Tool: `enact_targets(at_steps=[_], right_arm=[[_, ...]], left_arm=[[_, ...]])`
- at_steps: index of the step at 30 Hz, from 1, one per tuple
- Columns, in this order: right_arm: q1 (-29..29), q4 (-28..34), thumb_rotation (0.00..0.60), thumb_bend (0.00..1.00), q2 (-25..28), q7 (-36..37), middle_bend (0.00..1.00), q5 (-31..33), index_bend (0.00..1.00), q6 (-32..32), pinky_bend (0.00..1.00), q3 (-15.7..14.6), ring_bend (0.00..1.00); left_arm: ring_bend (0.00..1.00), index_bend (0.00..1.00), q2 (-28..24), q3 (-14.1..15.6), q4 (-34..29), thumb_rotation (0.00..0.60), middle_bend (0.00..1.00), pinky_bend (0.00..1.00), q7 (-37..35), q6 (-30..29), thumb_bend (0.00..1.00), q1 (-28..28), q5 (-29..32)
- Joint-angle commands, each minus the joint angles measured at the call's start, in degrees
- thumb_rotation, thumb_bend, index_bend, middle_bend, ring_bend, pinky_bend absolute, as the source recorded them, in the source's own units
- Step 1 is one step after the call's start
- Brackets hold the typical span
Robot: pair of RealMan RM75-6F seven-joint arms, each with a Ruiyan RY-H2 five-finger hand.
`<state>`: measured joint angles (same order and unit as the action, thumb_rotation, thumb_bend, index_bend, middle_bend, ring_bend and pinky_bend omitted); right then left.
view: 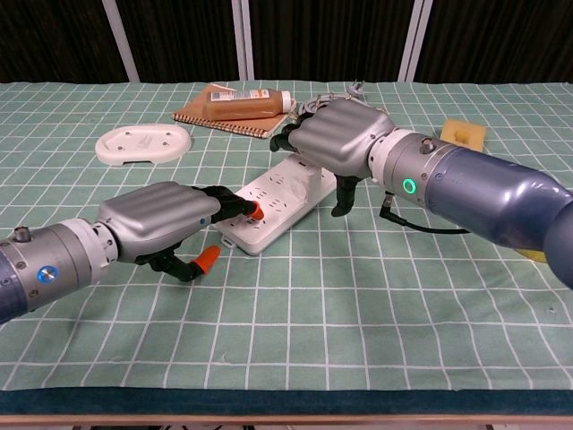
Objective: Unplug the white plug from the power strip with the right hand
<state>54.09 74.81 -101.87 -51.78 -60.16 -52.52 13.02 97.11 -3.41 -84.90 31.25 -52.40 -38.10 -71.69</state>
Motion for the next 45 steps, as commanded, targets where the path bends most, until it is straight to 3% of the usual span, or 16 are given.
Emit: enact_targets(at_steps=[1,11,25,34,38,45], right_arm=[[0.4,-2.2,0.6,0.22,-1.1,1.7,0.18,-0.5,0.17,0.5,0.22,-0.5,0.17],[1.5,-6.8,0.6,0.29,-3.5,5.6,0.23,-2.6,0.24,0.9,0.29,-0.8,0.22],[2.8,-12.0,0.6,0.33,-6.3,9.3,0.26,-4.0,0.27,1.3,0.3,-0.3,0.24],[3.3,-14.6,0.6,0.41,-7.5,11.2,0.29,-4.8,0.31,1.7,0.3,-0.4,0.27],[3.3,-15.2,0.6,0.47,-7.7,11.7,0.31,-5.1,0.35,1.7,0.36,-0.5,0.29],[3.4,-16.1,0.6,0.65,-8.0,12.3,0.36,-5.6,0.41,1.8,0.45,-0.8,0.34]], left_arm=[[0.06,0.14,0.0,0.1,0.1,0.6,0.14,0.19,-0.2,0.0,0.59,-0.1,0.0],[0.06,0.14,0.1,0.4,0.4,0.6,0.14,0.19,-0.8,-0.1,0.59,-0.4,-0.1],[0.06,0.14,0.2,0.8,0.7,0.6,0.14,0.19,-1.2,-0.2,0.59,-0.6,-0.1],[0.06,0.14,0.5,1.1,0.9,0.6,0.14,0.19,-1.3,-0.2,0.59,-0.8,0.0],[0.06,0.14,0.8,1.1,1.2,0.6,0.14,0.19,-1.5,-0.1,0.59,-0.9,0.1],[0.06,0.14,1.0,1.3,1.4,0.6,0.14,0.19,-1.7,-0.1,0.59,-1.1,0.0]])
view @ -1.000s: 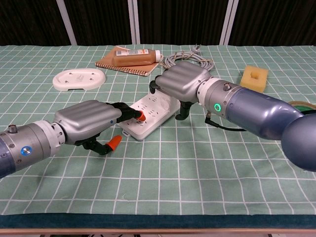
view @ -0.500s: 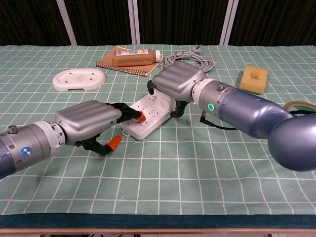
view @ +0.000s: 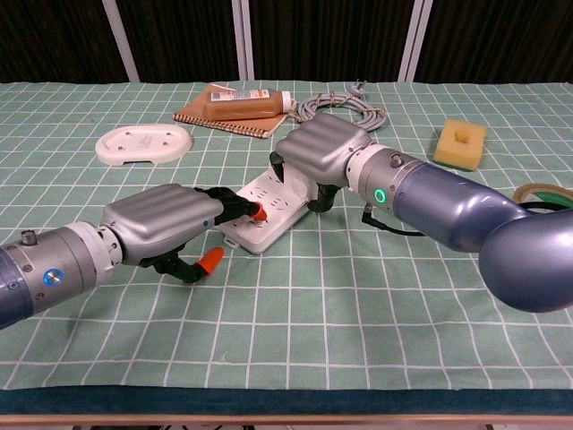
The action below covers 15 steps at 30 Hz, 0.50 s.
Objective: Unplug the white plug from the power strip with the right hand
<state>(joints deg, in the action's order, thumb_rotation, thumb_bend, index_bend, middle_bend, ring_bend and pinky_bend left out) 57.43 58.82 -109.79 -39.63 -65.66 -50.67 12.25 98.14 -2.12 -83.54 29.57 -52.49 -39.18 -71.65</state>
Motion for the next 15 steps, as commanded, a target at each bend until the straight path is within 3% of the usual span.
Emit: enact_targets(at_steps=[1,10,15], right_arm=[[0.0,-0.2,0.6,0.68,-0.1,0.2,0.36,-0.2,0.42,0.0,0.47,0.0,0.34],[-0.1,0.2,0.6,0.76,0.3,-0.1,0.44,0.0,0.52,-0.4,0.61,0.3,0.42],[-0.4,1.0,0.6,0.78,0.7,0.1,0.5,-0.1,0.6,-1.1,0.56,0.5,0.48]], left_arm=[[0.06,0.14,0.0,0.0,0.0,0.6,0.14,0.19,-0.1,0.0,0.59,0.0,0.0],[0.06,0.14,-0.1,0.2,-0.2,0.6,0.14,0.19,-0.3,-0.2,0.59,-0.1,-0.1],[0.06,0.14,-0.3,0.3,-0.5,0.6,0.14,0.19,-0.2,-0.2,0.59,-0.1,0.0]])
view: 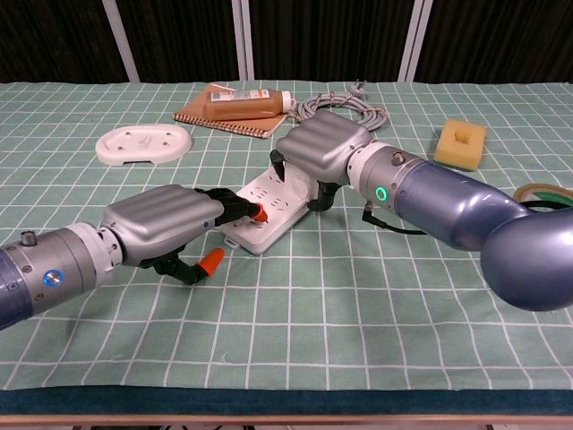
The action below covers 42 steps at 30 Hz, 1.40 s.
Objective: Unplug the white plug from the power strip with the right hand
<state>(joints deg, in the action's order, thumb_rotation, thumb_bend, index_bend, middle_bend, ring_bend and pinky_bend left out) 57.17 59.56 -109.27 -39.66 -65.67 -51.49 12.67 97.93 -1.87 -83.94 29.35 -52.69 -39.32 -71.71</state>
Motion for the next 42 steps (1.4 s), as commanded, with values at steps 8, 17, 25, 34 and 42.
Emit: enact_targets(at_steps=[8,17,25,34,42], right_arm=[[-0.7,2.0,0.6,0.8,1.2,-0.1,0.53,-0.2,0.66,-1.1,0.59,0.0,0.51],[-1.3,4.0,0.6,0.8,2.5,-1.2,0.53,-0.5,0.66,-2.0,0.59,-0.5,0.51],[-1.9,5.3,0.6,0.8,3.0,-1.7,0.53,-0.6,0.66,-2.5,0.59,-0.9,0.51],[-1.8,6.3,0.6,0.8,3.3,-2.9,0.53,-0.1,0.66,-3.0,0.59,-0.5,0.51],[-2.0,7.3,0.6,0.8,4.0,-4.2,0.54,-0.2,0.67,-3.2,0.59,-1.0,0.51]], left_arm=[[0.06,0.14,-0.4,0.2,-1.0,0.6,0.14,0.19,0.4,-0.2,0.59,-0.1,0.1],[0.06,0.14,-0.6,0.2,-1.7,0.6,0.14,0.19,0.7,-0.5,0.59,0.0,0.5],[0.06,0.14,-0.7,0.0,-2.1,0.6,0.14,0.2,0.8,-0.5,0.59,-0.3,0.8],[0.07,0.14,-0.7,0.3,-1.9,0.6,0.14,0.21,0.5,-0.4,0.59,-0.2,1.1],[0.08,0.14,-0.6,-0.1,-1.9,0.6,0.14,0.21,0.0,-0.6,0.59,-0.2,1.3]])
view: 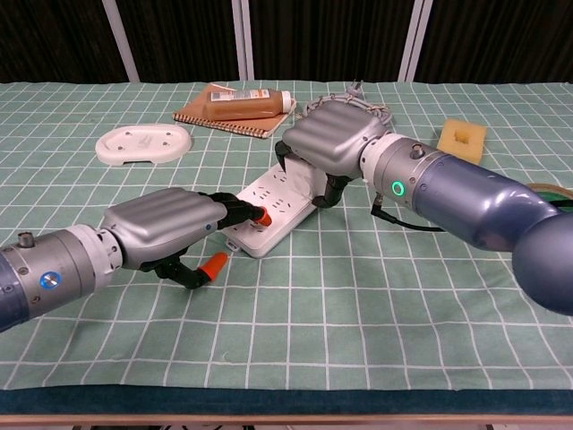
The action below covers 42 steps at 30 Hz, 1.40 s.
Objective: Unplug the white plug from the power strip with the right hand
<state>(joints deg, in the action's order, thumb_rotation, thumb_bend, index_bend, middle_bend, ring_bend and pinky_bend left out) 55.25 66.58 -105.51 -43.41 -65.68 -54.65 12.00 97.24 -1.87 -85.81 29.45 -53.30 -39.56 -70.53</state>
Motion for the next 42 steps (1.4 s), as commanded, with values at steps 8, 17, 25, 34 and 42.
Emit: enact_targets(at_steps=[8,17,25,34,42], right_arm=[[-0.5,2.5,0.6,0.8,1.2,-1.4,0.54,-0.7,0.67,-0.8,0.59,-0.9,0.51],[-1.0,4.5,0.6,0.8,2.1,-1.9,0.54,-1.8,0.67,-1.2,0.59,-2.2,0.51],[-0.9,4.8,0.6,0.8,1.7,-2.1,0.54,-1.8,0.67,-1.4,0.59,-1.8,0.51],[-0.7,6.0,0.6,0.8,2.0,-2.9,0.54,-1.9,0.67,-2.9,0.59,-0.7,0.51],[-0.8,7.5,0.6,0.8,3.1,-3.7,0.54,-1.8,0.67,-3.9,0.59,0.0,0.51]], left_arm=[[0.08,0.14,0.3,-0.4,-0.4,0.6,0.14,0.21,-0.3,-0.2,0.59,-0.1,0.3],[0.08,0.14,0.4,-0.4,-1.0,0.6,0.14,0.21,-0.4,-0.4,0.59,-0.2,0.5],[0.08,0.14,0.3,-0.1,-0.8,0.6,0.14,0.22,-0.5,0.0,0.59,-0.2,0.8],[0.08,0.14,0.2,0.1,-0.7,0.6,0.14,0.22,-0.8,0.1,0.59,-0.2,0.9],[0.08,0.14,0.2,0.0,-0.8,0.6,0.14,0.22,-0.8,-0.2,0.59,-0.1,1.1]])
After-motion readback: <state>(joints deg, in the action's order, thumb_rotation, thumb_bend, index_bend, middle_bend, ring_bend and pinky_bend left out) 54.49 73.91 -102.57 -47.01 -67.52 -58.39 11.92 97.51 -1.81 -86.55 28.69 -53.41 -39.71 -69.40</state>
